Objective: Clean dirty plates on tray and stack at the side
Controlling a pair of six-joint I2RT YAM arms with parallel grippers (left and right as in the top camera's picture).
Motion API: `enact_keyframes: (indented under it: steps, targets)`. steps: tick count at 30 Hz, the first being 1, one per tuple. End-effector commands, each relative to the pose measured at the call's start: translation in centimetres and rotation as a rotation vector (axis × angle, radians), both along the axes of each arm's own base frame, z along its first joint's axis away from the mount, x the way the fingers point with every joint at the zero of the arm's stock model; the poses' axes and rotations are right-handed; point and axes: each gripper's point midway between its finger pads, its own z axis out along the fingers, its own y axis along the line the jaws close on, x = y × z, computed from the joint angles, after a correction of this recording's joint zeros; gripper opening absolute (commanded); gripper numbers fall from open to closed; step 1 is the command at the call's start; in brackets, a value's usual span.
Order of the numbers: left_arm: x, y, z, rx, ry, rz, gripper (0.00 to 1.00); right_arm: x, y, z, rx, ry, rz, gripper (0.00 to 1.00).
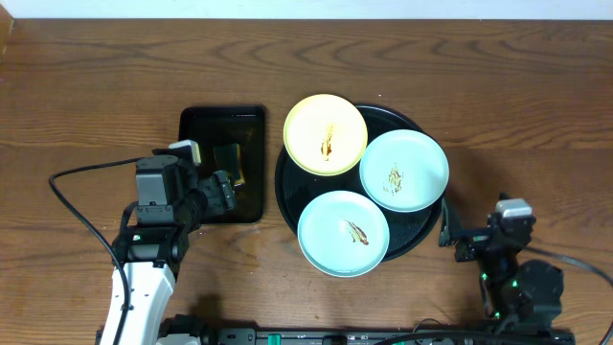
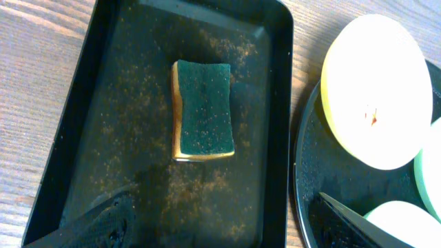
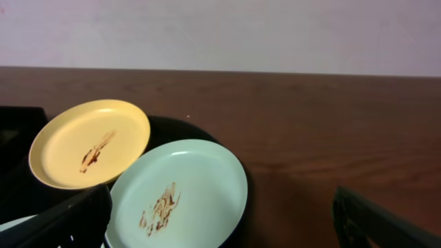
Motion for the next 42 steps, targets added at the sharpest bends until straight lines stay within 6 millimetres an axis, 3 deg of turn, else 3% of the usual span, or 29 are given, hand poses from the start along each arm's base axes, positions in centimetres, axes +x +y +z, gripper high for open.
enact_keyframes:
  steps: [1,12,21,25,29,35,42]
  targets:
    - [0.2,-0.1,0.5,-0.015,-0.005,0.000,0.81,0.5,0.0,1.0,0.037,0.066,-0.016,0.99]
    - [-0.1,-0.1,0.6,-0.025,0.003,0.010,0.81,2.3,-0.2,-0.1,0.025,0.395,-0.044,0.99]
    - [-0.2,-0.8,1.1,-0.058,0.001,-0.020,0.81,4.2,1.0,1.7,0.058,0.362,0.020,0.99]
    - [-0.1,-0.8,2.5,-0.041,-0.001,-0.032,0.81,4.4,1.2,2.1,0.062,0.344,0.029,0.99]
    - [0.5,0.3,4.5,0.035,-0.008,-0.023,0.81,4.6,0.9,2.1,0.057,0.341,0.015,0.86]
    - [1.7,1.3,6.2,0.108,0.053,-0.030,0.81,5.0,-0.5,1.2,0.029,0.367,-0.070,0.91]
    - [3.9,2.0,7.0,0.135,0.190,-0.014,0.81,5.5,-0.4,-1.1,0.067,0.461,-0.087,0.90]
